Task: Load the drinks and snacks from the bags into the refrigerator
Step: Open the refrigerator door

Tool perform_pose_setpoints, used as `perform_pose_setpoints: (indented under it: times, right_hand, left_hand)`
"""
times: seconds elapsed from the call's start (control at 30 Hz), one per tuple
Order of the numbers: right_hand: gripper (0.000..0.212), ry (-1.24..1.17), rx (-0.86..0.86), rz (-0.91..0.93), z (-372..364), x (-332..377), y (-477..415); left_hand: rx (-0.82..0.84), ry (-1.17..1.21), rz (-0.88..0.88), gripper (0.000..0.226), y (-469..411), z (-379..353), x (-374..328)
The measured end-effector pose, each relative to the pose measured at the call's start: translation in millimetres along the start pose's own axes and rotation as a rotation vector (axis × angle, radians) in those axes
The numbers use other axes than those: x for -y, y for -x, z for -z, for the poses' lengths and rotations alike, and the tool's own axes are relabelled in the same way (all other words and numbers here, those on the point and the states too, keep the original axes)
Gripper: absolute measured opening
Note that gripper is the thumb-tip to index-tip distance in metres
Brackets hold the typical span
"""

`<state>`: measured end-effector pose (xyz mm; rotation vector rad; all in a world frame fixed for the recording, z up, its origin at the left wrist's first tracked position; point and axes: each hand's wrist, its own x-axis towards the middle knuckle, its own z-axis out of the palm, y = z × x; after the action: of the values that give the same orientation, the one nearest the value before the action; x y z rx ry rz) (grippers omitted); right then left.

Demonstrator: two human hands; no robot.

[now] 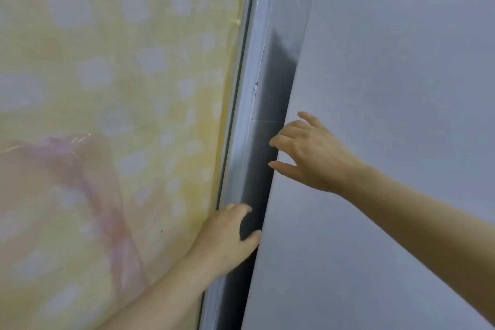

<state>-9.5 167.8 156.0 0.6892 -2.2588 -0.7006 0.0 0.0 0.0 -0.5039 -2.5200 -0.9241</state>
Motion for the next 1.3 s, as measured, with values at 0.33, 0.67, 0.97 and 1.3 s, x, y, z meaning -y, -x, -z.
perform_pose_setpoints:
  times: [0.33,0.67,0.97,1.3]
  right_hand:
    - [0.054,0.196,-0.078,0.026,-30,-17,-36]
    - [0.053,0.288,-0.275,0.052,-59,-21,-41]
    - [0.052,0.332,-0.342,0.042,-66,-22,-42]
    - [0.048,0.323,-0.360,0.017,-69,-19,-41]
  left_hand:
    - [0.014,0.105,-0.042,0.071,-48,-20,0]
    - [0.007,0.286,-0.007,0.049,-73,-52,-5]
    - [0.049,0.348,0.036,0.059,-78,-60,-1]
    - [0.041,0.377,-0.005,0.051,-79,-64,6]
